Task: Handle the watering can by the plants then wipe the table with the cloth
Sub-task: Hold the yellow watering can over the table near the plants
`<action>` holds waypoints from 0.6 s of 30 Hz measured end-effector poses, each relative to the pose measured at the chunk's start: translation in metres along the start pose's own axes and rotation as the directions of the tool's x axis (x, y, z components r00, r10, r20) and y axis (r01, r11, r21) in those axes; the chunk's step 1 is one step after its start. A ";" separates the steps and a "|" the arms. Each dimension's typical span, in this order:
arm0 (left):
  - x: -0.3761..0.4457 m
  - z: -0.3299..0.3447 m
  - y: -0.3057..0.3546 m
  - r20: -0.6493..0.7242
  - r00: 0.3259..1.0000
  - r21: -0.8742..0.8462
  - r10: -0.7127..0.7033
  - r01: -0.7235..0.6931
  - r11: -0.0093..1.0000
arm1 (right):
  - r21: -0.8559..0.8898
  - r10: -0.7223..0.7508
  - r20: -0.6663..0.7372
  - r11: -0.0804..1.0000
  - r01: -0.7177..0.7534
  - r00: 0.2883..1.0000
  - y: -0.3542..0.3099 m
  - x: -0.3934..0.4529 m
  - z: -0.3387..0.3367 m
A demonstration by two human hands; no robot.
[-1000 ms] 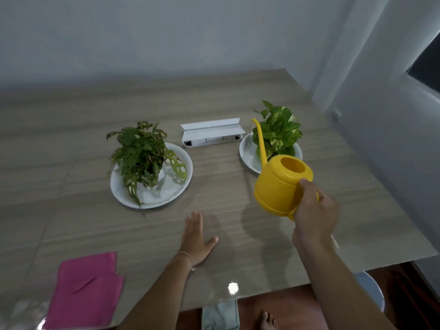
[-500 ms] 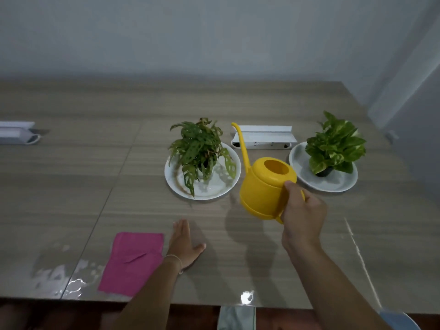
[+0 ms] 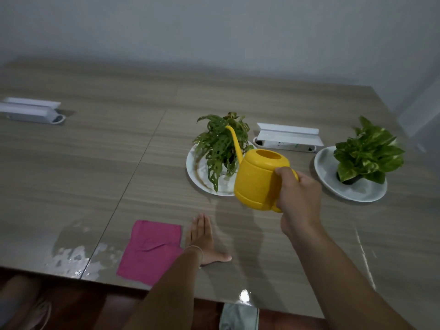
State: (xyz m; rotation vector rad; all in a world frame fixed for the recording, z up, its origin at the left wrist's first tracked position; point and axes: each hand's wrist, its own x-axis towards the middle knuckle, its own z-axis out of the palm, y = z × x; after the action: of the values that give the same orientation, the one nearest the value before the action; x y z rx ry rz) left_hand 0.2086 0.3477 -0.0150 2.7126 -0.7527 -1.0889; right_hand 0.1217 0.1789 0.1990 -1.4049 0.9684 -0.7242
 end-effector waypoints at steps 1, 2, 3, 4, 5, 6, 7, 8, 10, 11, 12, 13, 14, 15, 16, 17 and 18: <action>-0.001 0.000 0.000 0.002 1.000 -0.004 -0.002 0.002 1.000 | -0.004 0.010 0.004 1.000 -0.010 1.000 -0.001 0.000 0.000; -0.002 0.000 0.000 0.002 1.000 -0.005 -0.005 0.005 1.000 | -0.004 0.019 0.009 1.000 -0.019 1.000 -0.002 0.001 -0.001; -0.002 0.000 0.000 0.002 1.000 -0.006 -0.009 0.009 1.000 | -0.003 0.026 0.015 1.000 -0.026 1.000 -0.003 0.001 -0.003; -0.003 0.000 0.001 0.003 1.000 -0.007 -0.012 0.012 1.000 | -0.003 0.030 0.020 1.000 -0.030 0.999 -0.005 0.001 -0.006; -0.003 0.000 0.001 0.005 1.000 -0.010 -0.015 0.015 1.000 | -0.004 0.031 0.023 1.000 -0.031 0.999 -0.006 0.000 -0.009; -0.002 0.000 0.001 0.007 1.000 -0.015 -0.017 0.018 1.000 | -0.005 0.028 0.025 1.000 -0.028 0.999 -0.009 0.000 -0.012; -0.002 -0.001 0.001 0.011 1.000 -0.018 -0.020 0.020 1.000 | -0.006 0.022 0.026 1.000 -0.021 0.999 -0.012 -0.001 -0.015; -0.002 -0.001 0.001 0.015 1.000 -0.018 -0.023 0.023 1.000 | -0.008 0.012 0.027 1.000 -0.011 1.000 -0.015 -0.002 -0.018; -0.003 -0.002 0.002 0.013 1.000 -0.014 -0.027 0.027 1.000 | -0.018 -0.011 0.029 1.000 0.012 1.000 -0.021 -0.005 -0.024; -0.003 -0.002 0.002 0.011 1.000 -0.011 -0.027 0.027 1.000 | -0.021 -0.019 0.029 1.000 0.019 0.999 -0.024 -0.007 -0.027; -0.003 -0.002 0.002 0.010 1.000 -0.009 -0.027 0.027 1.000 | -0.020 -0.022 0.027 1.000 0.022 0.999 -0.026 -0.009 -0.030; -0.003 -0.003 0.003 0.012 1.000 -0.009 -0.027 0.027 1.000 | -0.015 -0.021 0.025 1.000 0.021 0.999 -0.027 -0.011 -0.033; -0.003 -0.003 0.003 0.013 1.000 -0.012 -0.028 0.028 1.000 | -0.009 -0.016 0.025 1.000 0.017 1.000 -0.029 -0.013 -0.035; -0.004 -0.003 0.003 0.011 0.999 -0.012 -0.030 0.030 0.999 | -0.002 -0.011 0.028 1.000 0.011 1.000 -0.029 -0.016 -0.037; -0.004 -0.003 0.004 0.007 0.999 -0.010 -0.031 0.031 0.999 | 0.001 -0.007 0.031 1.000 0.007 0.999 -0.028 -0.019 -0.037; -0.004 -0.004 0.004 0.006 1.000 -0.008 -0.029 0.029 1.000 | 0.000 -0.002 0.031 1.000 0.002 1.000 -0.026 -0.022 -0.038; -0.005 -0.004 0.004 0.008 1.000 -0.009 -0.027 0.027 1.000 | -0.002 0.003 0.031 1.000 -0.003 1.000 -0.024 -0.026 -0.038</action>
State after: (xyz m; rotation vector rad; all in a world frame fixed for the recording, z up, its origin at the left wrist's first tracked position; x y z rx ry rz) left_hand 0.2068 0.3465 -0.0081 2.7200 -0.7128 -1.1063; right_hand 0.0793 0.1820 0.2288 -1.4121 0.9476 -0.6976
